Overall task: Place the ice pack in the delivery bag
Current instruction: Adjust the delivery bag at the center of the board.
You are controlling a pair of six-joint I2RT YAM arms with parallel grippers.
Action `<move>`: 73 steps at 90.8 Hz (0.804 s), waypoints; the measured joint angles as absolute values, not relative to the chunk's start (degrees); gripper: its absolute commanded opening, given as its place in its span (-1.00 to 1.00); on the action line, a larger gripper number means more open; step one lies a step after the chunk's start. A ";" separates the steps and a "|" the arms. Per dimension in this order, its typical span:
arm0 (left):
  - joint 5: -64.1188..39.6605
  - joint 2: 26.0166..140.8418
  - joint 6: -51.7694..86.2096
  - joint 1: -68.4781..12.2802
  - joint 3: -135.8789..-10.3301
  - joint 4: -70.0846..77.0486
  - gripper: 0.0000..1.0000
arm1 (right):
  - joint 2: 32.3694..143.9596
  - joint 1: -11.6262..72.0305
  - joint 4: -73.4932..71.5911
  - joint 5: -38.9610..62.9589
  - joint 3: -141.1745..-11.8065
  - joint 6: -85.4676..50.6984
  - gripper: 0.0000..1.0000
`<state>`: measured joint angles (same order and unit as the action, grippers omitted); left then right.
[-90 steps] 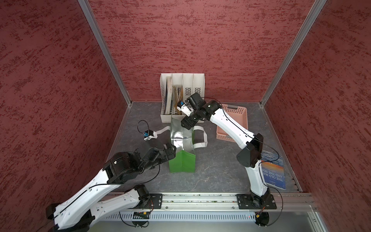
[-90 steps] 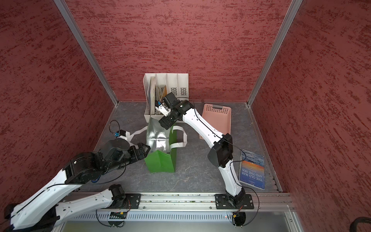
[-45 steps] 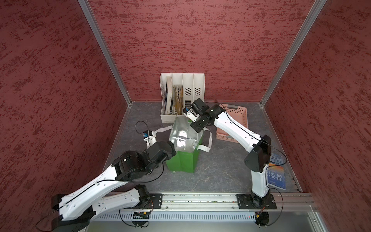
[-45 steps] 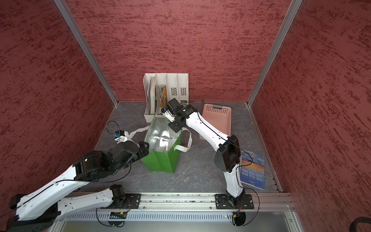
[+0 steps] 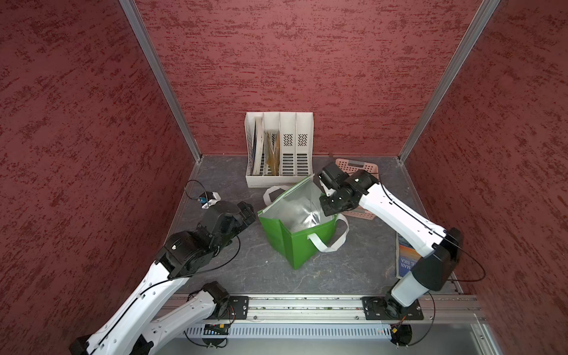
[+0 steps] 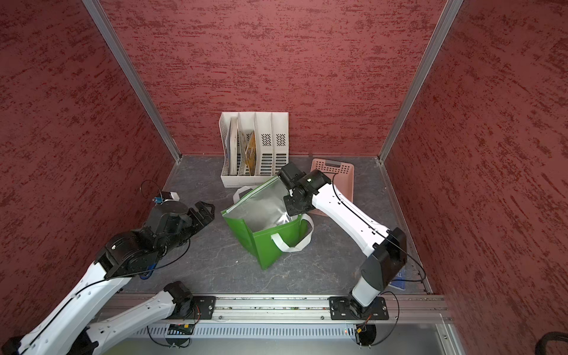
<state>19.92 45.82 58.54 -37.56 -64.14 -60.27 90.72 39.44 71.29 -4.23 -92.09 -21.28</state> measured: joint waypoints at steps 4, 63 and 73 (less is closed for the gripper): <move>18.46 45.84 58.41 -37.54 -63.46 -59.68 0.95 | 87.90 39.44 70.96 -3.25 -89.89 -22.28 -0.19; 10.55 41.04 57.52 -41.69 -52.58 -49.89 0.92 | 58.65 17.72 39.31 16.25 -63.99 5.34 0.26; 10.37 40.91 56.69 -41.80 -51.51 -48.73 0.92 | 63.94 15.51 37.54 22.81 -65.36 9.89 0.04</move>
<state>10.37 40.91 56.69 -41.80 -51.51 -48.73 63.94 15.51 37.54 22.81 -65.36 9.89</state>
